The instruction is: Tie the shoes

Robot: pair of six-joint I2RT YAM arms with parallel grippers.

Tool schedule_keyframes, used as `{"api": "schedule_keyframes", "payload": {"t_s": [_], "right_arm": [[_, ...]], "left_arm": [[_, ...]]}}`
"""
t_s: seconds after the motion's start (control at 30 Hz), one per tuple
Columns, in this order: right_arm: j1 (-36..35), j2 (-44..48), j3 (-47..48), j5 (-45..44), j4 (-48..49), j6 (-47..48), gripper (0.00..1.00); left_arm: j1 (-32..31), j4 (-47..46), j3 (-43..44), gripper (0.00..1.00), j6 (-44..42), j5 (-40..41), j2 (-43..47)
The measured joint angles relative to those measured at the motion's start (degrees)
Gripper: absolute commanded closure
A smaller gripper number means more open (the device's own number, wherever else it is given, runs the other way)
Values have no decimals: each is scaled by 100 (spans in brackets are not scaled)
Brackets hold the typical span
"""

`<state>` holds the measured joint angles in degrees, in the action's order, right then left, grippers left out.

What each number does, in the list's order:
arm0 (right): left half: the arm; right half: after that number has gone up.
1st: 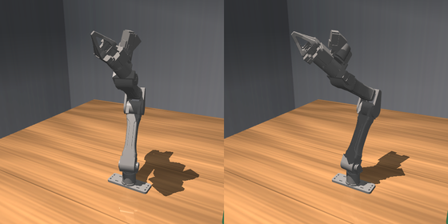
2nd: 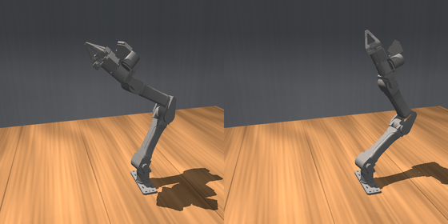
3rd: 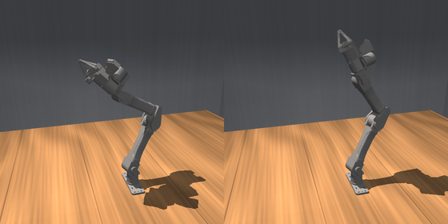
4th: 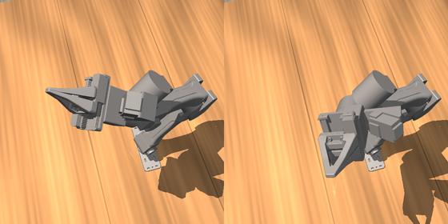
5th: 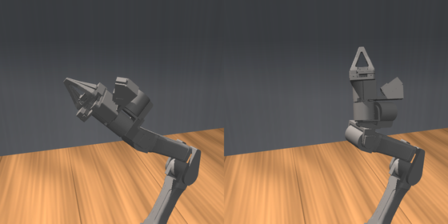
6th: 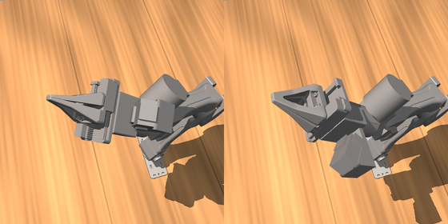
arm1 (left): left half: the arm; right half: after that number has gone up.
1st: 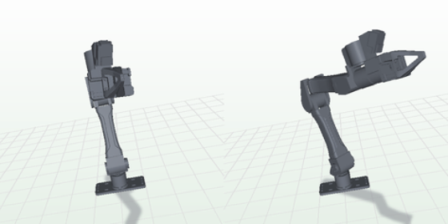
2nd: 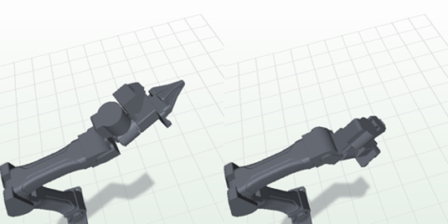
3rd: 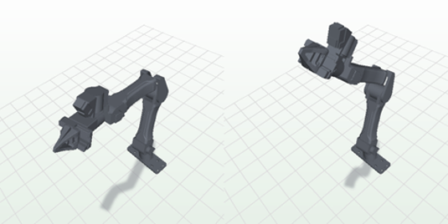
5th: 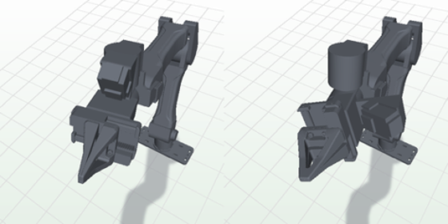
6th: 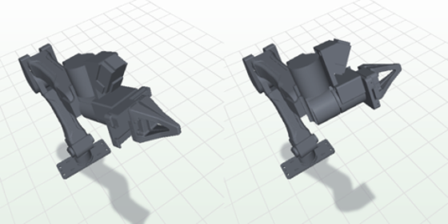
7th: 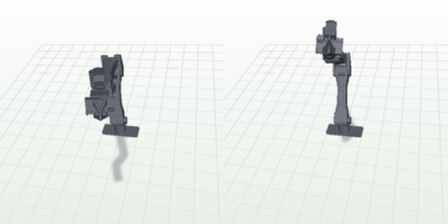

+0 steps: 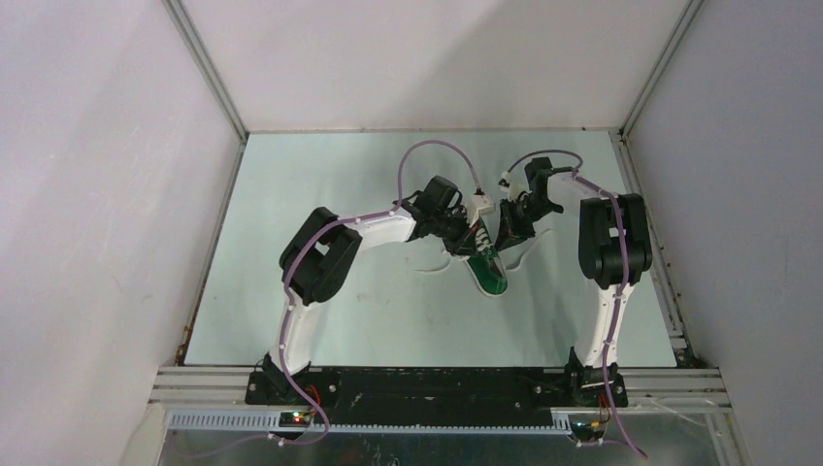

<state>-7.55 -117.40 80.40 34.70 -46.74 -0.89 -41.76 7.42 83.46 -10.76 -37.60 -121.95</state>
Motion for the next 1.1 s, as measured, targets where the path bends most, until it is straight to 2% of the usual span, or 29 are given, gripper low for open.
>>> {"api": "schedule_keyframes", "payload": {"t_s": [0.17, 0.37, 0.53, 0.77, 0.83, 0.87, 0.9, 0.93, 1.0, 1.1], "right_arm": [[2, 0, 2, -28, 0, -13, 100], [44, 4, 2, -190, -35, -249, 100], [42, 48, 0, -216, -68, -393, 100], [13, 149, 2, -103, -63, -269, 100], [0, 149, 59, 13, -107, -57, 89], [-4, 149, 83, 44, -118, 9, 79], [-7, 149, 140, 79, -177, 116, 76], [-7, 149, 223, 120, -273, 278, 70], [0, 190, 409, 146, -446, 608, 64], [52, 466, 492, 146, -621, 1123, 58]], "left_arm": [[35, 260, 61, 100, -101, -28, 0], [177, 1005, 98, 100, -754, 0, 275], [560, 1180, -284, 100, -728, -9, 767], [800, 1510, -334, 100, -680, -136, 820], [791, 1676, -243, 94, -728, -243, 817], [791, 1777, -173, 84, -752, -308, 815], [791, 1869, -109, 78, -780, -341, 815], [793, 1947, -55, 68, -824, -369, 815], [800, 2050, -31, 58, -876, -361, 837], [839, 2033, -293, 50, -855, -262, 1005]]}}
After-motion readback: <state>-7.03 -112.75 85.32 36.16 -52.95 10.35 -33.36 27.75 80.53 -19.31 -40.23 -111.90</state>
